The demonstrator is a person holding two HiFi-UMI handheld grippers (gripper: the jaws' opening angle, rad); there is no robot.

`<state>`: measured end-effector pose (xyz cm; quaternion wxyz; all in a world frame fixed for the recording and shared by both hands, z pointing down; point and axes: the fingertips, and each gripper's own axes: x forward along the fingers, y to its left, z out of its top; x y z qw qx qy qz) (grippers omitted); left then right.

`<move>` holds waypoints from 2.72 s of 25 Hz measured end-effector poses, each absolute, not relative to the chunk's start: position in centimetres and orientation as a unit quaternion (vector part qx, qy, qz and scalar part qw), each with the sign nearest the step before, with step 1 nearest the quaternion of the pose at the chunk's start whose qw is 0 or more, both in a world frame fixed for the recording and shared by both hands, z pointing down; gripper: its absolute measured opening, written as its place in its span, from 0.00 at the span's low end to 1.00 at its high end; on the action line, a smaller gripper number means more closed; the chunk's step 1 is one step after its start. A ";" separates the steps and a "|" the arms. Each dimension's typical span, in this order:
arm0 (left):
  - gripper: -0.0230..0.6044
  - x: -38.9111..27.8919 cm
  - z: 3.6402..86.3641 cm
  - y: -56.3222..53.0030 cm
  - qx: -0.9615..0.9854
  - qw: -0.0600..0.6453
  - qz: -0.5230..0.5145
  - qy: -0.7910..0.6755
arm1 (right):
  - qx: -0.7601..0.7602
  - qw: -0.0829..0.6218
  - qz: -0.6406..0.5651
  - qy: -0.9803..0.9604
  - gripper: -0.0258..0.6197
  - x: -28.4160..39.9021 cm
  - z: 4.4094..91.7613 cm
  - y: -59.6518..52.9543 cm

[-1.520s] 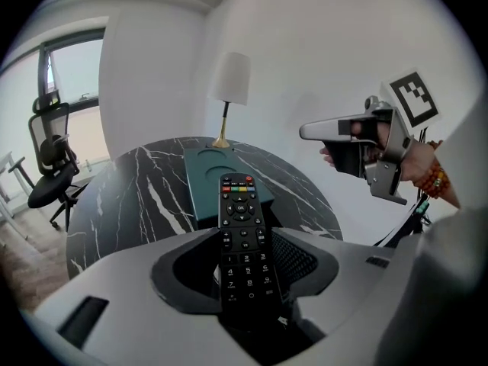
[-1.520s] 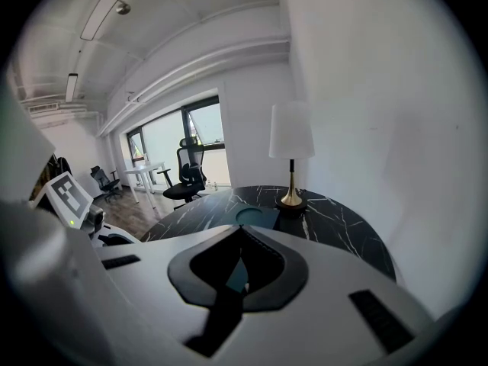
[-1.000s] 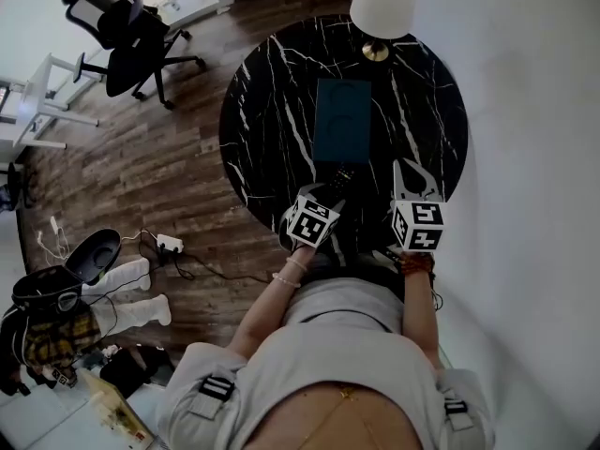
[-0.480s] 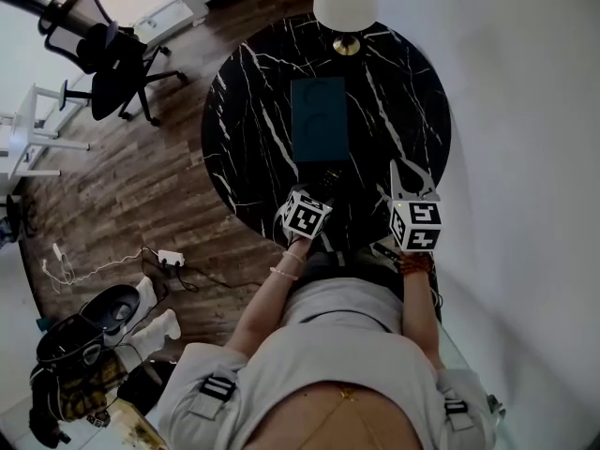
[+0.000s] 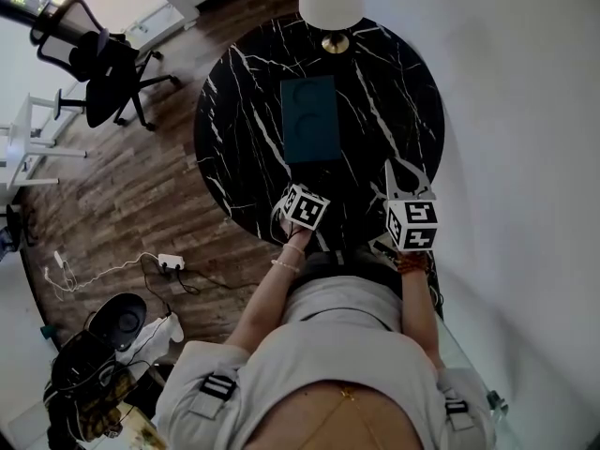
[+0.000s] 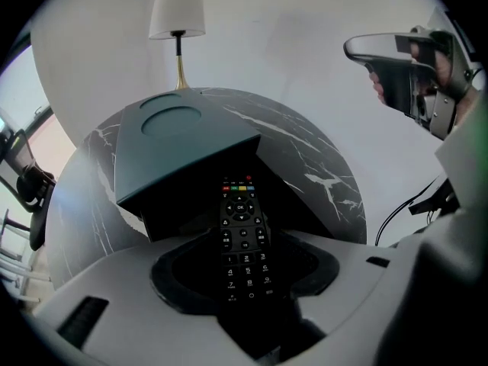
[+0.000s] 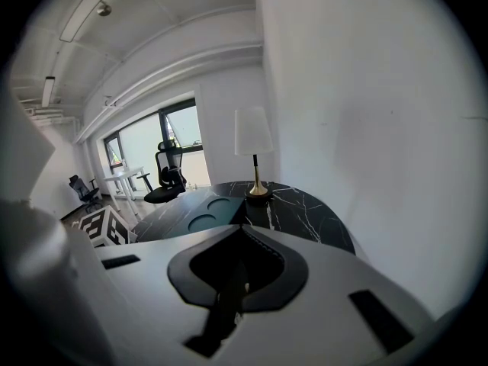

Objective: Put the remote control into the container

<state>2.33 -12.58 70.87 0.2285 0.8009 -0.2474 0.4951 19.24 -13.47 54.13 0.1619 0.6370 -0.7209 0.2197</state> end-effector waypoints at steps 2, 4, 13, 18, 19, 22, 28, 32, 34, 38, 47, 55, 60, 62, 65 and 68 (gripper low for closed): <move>0.39 2.2 71.0 -12.4 0.797 0.222 0.505 -0.245 | 0.637 0.162 0.221 -0.720 0.06 19.4 54.1 -13.5; 0.39 2.4 71.0 -12.3 0.799 0.217 0.506 -0.241 | 0.636 0.161 0.222 -0.721 0.06 19.3 54.0 -13.7; 0.39 2.8 71.0 -12.1 0.800 0.233 0.505 -0.224 | 0.629 0.157 0.223 -0.728 0.06 18.8 53.9 -14.1; 0.39 2.7 70.5 -12.1 0.805 0.237 0.498 -0.221 | 0.628 0.155 0.222 -0.729 0.06 18.7 53.6 -14.3; 0.39 2.6 70.4 -12.1 0.806 0.235 0.495 -0.224 | 0.628 0.156 0.222 -0.730 0.06 18.7 53.7 -14.4; 0.39 2.1 69.9 -12.5 0.810 0.227 0.484 -0.240 | 0.623 0.159 0.221 -0.733 0.06 18.5 54.0 -14.7; 0.39 1.3 67.3 -12.4 0.823 0.249 0.434 -0.268 | 0.593 0.186 0.204 -0.756 0.06 17.2 55.0 -15.7; 0.39 0.5 66.4 -12.1 0.829 0.258 0.412 -0.276 | 0.554 0.203 0.192 -0.784 0.06 15.3 55.7 -16.7; 0.39 -0.1 66.0 -11.9 0.830 0.254 0.409 -0.281 | 0.532 0.213 0.184 -0.798 0.06 14.2 56.1 -17.1; 0.25 -1.2 65.2 -11.6 0.834 0.247 0.399 -0.289 | 0.494 0.229 0.186 -0.818 0.06 12.2 57.4 -17.6; 0.05 -3.1 63.9 -10.5 0.846 0.244 0.377 -0.286 | 0.419 0.312 0.167 -0.836 0.06 9.5 60.8 -18.1; 0.05 -4.0 64.1 -7.5 0.854 0.249 0.385 -0.246 | 0.399 0.361 0.152 -0.829 0.06 7.8 64.1 -18.7; 0.05 -5.1 64.8 -6.0 0.851 0.259 0.393 -0.235 | 0.403 0.369 0.162 -0.822 0.06 7.0 64.9 -19.1; 0.05 -5.4 65.1 -5.6 0.849 0.262 0.396 -0.233 | 0.405 0.371 0.166 -0.819 0.06 6.9 65.1 -19.2; 0.05 -5.6 66.0 -5.0 0.845 0.264 0.407 -0.226 | 0.408 0.375 0.171 -0.815 0.06 6.9 65.8 -19.4; 0.05 -5.5 67.0 -4.5 0.839 0.263 0.424 -0.216 | 0.411 0.372 0.169 -0.815 0.06 6.8 66.0 -19.5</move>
